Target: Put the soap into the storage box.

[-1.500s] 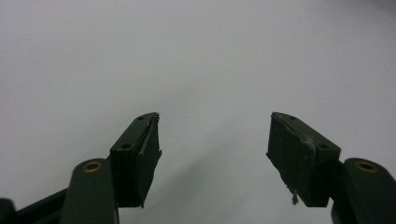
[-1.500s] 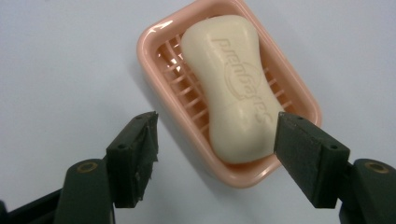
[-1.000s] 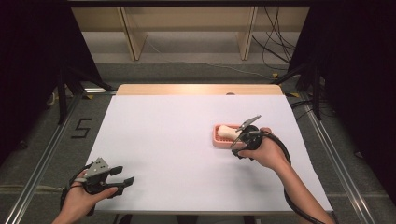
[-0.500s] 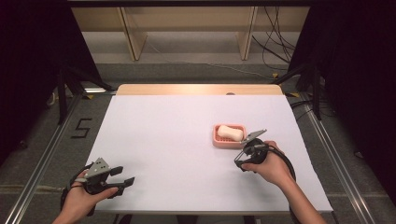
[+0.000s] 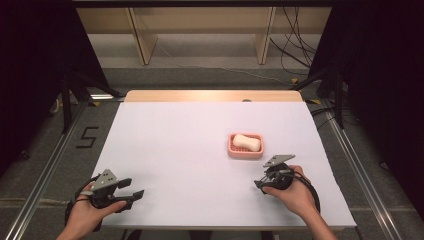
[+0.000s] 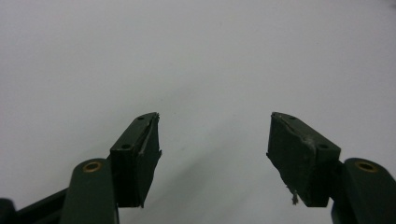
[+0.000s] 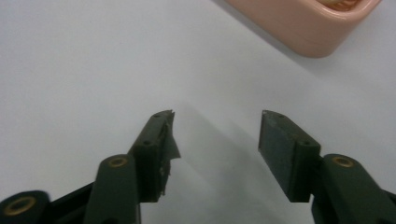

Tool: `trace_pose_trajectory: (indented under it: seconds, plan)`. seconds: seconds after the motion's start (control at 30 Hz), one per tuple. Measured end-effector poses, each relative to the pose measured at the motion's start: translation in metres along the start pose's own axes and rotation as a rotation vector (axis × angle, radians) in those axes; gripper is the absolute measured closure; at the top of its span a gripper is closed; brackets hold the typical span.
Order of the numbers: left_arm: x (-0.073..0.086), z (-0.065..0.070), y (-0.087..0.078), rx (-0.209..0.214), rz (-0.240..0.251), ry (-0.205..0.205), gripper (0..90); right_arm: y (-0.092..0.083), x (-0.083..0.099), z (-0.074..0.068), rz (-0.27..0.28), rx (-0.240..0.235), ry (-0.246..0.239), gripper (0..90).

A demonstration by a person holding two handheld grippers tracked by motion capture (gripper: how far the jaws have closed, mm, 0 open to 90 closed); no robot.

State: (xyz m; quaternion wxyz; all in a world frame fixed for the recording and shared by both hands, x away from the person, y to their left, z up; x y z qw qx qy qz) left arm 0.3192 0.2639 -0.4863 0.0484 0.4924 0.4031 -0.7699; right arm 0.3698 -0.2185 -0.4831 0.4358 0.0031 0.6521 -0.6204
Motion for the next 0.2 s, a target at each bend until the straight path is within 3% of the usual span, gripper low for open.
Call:
trace_pose_trajectory:
  seconds: [0.03,0.1,0.2]
  plan:
    - [0.0001,0.0003,0.0,0.002,-0.002,-0.007,33.7,0.0001,0.0008,-0.0022,0.006,-0.005,0.038,49.0]
    - [0.0001,0.0003,0.0005,0.002,-0.002,-0.004,33.7,-0.0033,0.0026,-0.0005,0.0,-0.002,0.029,52.4]
    - [-0.0001,0.0008,0.0004,-0.001,-0.004,-0.005,33.7,-0.0053,0.0033,-0.0014,0.005,-0.003,0.061,53.4]
Point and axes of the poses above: each handheld gripper's, and its own axes: y roughly forward along the jaws, x roughly out of its underside, z roughly to its right, the point moved 2 cm from there along y, roughly forward along the jaws, and after that the axes turned 10 degrees about x, right-handed, at the moved point
